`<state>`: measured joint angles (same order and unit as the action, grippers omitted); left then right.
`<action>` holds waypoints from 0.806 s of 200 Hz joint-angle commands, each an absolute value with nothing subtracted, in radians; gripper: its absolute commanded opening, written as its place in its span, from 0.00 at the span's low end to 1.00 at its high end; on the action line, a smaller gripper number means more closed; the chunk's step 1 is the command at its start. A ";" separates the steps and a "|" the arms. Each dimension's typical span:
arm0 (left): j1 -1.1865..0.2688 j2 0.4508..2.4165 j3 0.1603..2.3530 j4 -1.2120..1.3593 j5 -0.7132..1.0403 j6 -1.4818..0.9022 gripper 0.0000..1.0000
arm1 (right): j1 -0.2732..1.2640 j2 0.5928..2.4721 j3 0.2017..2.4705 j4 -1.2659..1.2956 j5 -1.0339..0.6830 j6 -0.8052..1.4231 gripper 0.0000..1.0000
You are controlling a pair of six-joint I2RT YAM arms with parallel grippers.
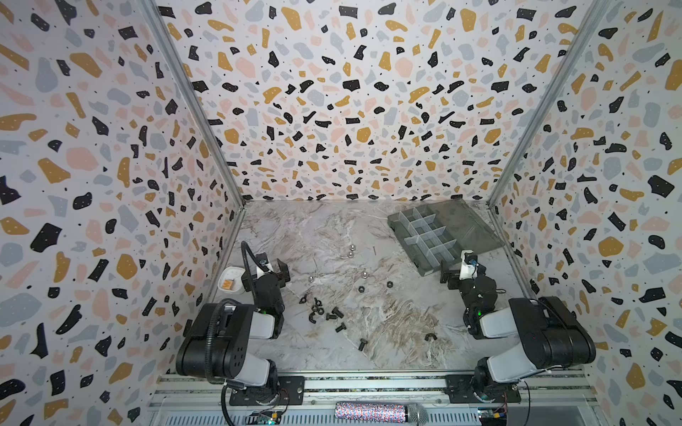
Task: Sort the screws and nuts into containers
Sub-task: 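Raise both arms from rest and move them toward the table center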
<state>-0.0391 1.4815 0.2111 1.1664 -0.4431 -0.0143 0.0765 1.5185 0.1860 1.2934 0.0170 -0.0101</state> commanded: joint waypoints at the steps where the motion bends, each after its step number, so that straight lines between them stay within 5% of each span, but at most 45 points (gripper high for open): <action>1: -0.031 1.471 0.231 1.194 -0.429 -0.012 1.00 | 0.074 1.513 0.198 1.298 0.014 -0.011 0.99; 115: -0.025 1.461 0.218 1.222 -0.404 -0.006 1.00 | 0.052 1.509 0.194 1.304 -0.018 -0.005 0.99; 161: -0.035 1.387 0.307 1.002 -0.378 0.019 1.00 | 0.151 1.398 0.250 1.128 0.230 -0.033 0.99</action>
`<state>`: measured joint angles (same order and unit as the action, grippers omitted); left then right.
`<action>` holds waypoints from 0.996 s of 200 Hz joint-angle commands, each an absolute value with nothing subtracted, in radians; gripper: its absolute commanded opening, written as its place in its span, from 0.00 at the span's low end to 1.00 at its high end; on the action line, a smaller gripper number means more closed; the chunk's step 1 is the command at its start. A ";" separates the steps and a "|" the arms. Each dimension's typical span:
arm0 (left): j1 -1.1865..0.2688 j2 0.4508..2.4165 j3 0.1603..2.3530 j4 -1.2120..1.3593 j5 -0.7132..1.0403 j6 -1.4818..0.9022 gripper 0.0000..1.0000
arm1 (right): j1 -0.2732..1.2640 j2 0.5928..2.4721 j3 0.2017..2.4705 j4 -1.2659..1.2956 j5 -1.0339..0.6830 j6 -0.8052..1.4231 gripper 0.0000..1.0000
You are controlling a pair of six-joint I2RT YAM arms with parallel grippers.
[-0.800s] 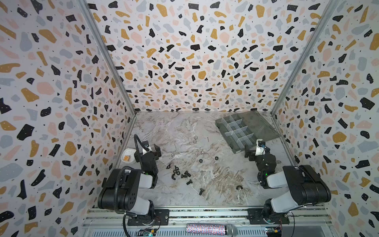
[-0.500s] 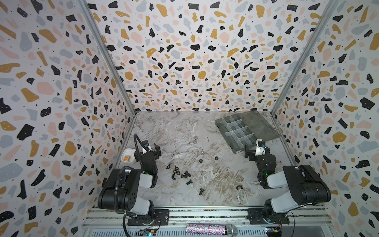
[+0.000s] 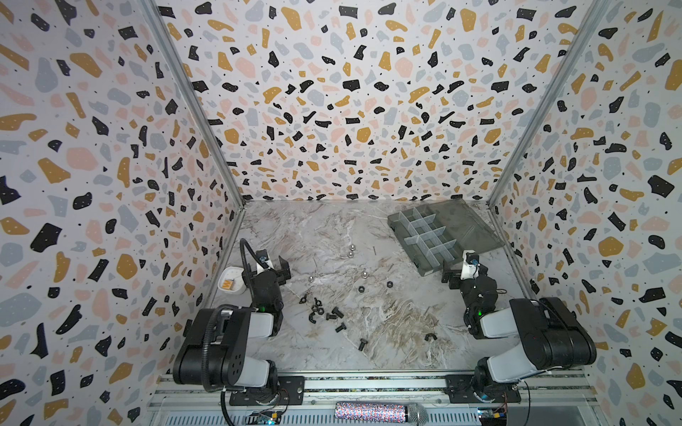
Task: Sort the screws and nuts into containers
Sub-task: 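Raise both arms from rest and move them toward the table center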
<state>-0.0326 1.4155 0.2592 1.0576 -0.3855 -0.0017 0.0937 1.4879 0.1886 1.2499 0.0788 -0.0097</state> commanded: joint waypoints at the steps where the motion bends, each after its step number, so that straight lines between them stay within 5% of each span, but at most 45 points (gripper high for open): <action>1: -0.038 1.386 0.311 0.997 -0.382 0.020 1.00 | 0.154 1.395 0.254 1.120 0.241 -0.034 0.99; 21: -0.094 1.364 0.377 0.881 -0.484 0.046 1.00 | 0.213 1.330 0.389 0.828 0.475 0.042 0.99; 39: -0.167 1.346 0.418 0.862 -0.636 0.070 1.00 | 0.228 1.316 0.514 0.627 0.485 0.107 0.99; 60: -0.197 1.267 0.429 0.866 -0.618 -0.017 1.00 | 0.305 1.315 0.599 0.555 0.599 0.175 0.99; 94: -0.299 1.148 0.486 0.805 -0.625 -0.109 1.00 | 0.315 1.268 0.665 0.455 0.275 0.217 0.99; 124: -0.429 1.165 0.615 0.667 -0.711 -0.172 1.00 | 0.343 1.271 0.749 0.332 0.276 0.233 0.99; 171: -0.429 1.123 0.639 0.648 -0.487 -0.476 1.00 | 0.342 1.226 0.768 0.259 0.200 0.221 0.99; 199: -0.426 1.193 0.794 0.467 -0.391 -0.421 1.00 | 0.344 1.211 0.767 0.230 0.175 0.201 0.99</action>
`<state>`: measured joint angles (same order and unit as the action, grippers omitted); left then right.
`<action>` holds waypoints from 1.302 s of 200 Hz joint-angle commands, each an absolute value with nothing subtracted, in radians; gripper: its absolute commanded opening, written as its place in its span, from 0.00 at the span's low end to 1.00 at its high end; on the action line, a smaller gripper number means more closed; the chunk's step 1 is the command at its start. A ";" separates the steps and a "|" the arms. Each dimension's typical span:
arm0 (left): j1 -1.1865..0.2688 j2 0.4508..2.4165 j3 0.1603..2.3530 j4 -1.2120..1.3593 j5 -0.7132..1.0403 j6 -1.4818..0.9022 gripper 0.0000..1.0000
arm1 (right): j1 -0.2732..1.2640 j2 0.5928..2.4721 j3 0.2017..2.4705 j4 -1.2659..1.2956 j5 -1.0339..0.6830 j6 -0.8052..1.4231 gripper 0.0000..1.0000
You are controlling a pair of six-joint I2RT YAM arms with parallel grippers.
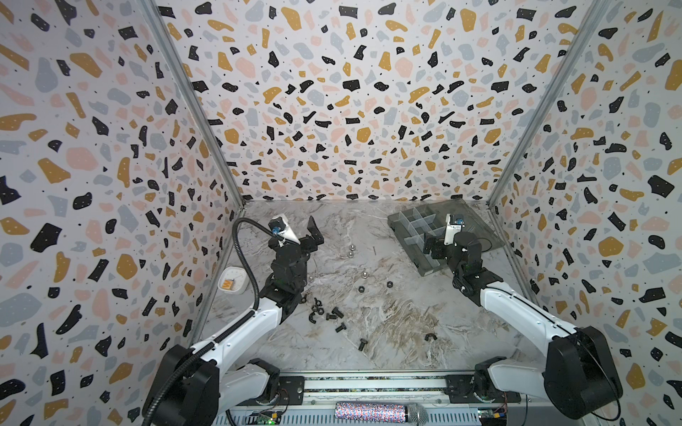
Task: Sort the screws and nuts into containers
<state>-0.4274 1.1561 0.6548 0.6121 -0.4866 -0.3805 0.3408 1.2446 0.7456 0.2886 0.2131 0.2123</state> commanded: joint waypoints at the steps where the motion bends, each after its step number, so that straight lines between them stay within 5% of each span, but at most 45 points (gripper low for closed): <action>1: -0.426 1.196 0.804 0.457 -0.390 -0.415 1.00 | 0.342 1.211 0.768 0.225 0.175 0.201 0.99; 78: -0.443 1.204 0.908 0.175 -0.317 -0.408 1.00 | 0.287 1.351 0.871 0.054 0.085 0.239 0.99; 120: -0.586 1.224 0.896 0.072 -0.375 -0.403 1.00 | 0.272 1.413 0.921 -0.002 0.075 0.248 1.00; 190: -0.863 1.281 0.867 -0.017 -0.518 -0.408 1.00 | 0.184 1.533 1.001 -0.118 0.065 0.279 0.59; 260: -0.938 1.202 0.820 -0.026 -0.529 -0.424 1.00 | 0.078 1.682 1.068 -0.155 0.027 0.276 0.55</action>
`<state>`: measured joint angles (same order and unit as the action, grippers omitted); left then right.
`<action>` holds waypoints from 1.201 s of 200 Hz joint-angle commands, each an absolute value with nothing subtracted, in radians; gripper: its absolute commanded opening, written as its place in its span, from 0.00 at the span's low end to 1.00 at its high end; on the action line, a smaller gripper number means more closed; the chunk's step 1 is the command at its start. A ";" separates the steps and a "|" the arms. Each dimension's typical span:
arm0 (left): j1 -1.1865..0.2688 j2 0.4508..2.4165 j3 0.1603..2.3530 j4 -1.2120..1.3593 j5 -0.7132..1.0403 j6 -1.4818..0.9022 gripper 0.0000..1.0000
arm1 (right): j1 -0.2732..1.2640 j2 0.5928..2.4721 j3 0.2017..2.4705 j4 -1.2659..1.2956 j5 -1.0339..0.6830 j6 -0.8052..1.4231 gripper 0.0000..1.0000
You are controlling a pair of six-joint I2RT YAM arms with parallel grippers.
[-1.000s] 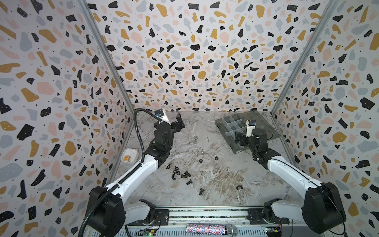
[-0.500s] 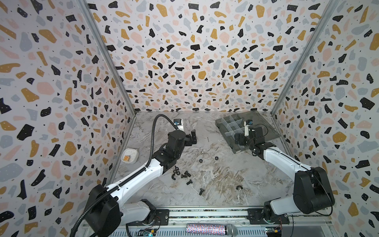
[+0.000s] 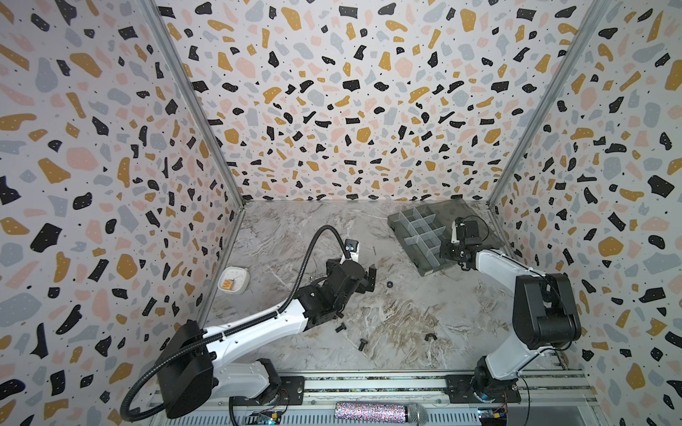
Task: Sort the screws and nuts into containers
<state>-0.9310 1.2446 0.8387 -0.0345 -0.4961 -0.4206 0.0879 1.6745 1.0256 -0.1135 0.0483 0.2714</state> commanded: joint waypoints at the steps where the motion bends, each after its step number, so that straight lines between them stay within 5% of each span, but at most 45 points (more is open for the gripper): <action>1: -0.939 1.202 0.820 -0.027 -0.529 -0.423 1.00 | 0.077 1.683 1.068 -0.156 0.027 0.275 0.55; 157: -0.939 1.111 0.781 -0.085 -0.552 -0.470 1.00 | 0.076 1.597 0.946 -0.258 0.028 0.286 0.26; 240: -0.940 0.975 0.702 -0.124 -0.551 -0.522 1.00 | 0.189 1.488 0.813 -0.299 0.064 0.349 0.26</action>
<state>-0.9363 1.0122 0.7185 -0.1154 -0.5407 -0.4999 0.1383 1.5284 0.8677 -0.2123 0.0505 0.2970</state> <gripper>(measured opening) 0.998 0.260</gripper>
